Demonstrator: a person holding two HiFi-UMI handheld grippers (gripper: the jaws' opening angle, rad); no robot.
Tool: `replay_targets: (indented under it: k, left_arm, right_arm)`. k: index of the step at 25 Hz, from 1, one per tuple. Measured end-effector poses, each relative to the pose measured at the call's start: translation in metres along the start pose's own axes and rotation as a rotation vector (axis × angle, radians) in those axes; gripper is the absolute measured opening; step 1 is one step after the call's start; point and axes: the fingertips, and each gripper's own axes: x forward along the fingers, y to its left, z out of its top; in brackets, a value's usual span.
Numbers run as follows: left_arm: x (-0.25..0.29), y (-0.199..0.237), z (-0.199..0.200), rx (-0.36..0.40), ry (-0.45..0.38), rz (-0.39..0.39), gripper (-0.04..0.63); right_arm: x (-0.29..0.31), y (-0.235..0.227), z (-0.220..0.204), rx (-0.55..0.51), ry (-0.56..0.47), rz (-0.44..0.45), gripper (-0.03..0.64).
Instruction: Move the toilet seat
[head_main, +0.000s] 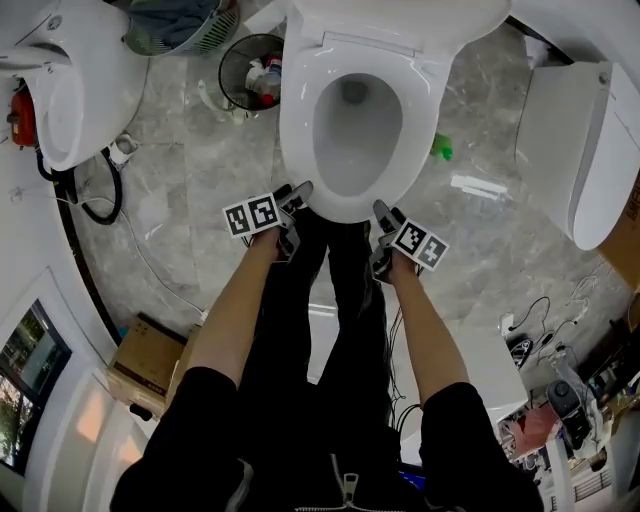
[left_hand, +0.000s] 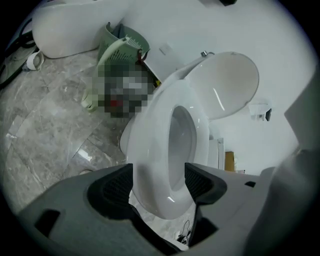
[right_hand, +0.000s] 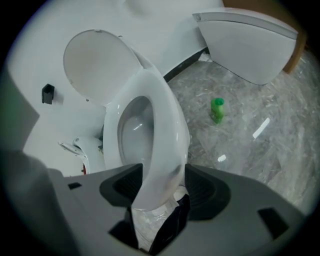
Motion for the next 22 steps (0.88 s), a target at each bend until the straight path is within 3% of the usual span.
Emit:
replay_targets:
  k: [4,7,10,14,22]
  left_arm:
    - [0.017,0.006,-0.007,-0.013,0.038,0.011,0.324]
    - [0.026,0.01,-0.008,-0.05,0.011,0.026,0.323]
    - [0.024,0.018,-0.01,-0.018,-0.011,0.062,0.258]
    - [0.021,0.016,-0.013,0.057,0.007,0.066,0.249]
    - [0.008,0.005,-0.016,0.051,0.009,0.068,0.205]
  right_arm:
    - [0.019,-0.012,-0.003,0.067,0.016,0.01,0.282]
    - [0.031,-0.014,-0.001,0.086,0.031,0.025,0.291]
    - [0.041,-0.008,-0.003,0.098,0.052,0.053,0.283]
    - [0.043,-0.007,-0.005,0.089,0.092,0.036,0.264]
    - [0.027,-0.002,-0.006,0.169,0.156,0.097,0.233]
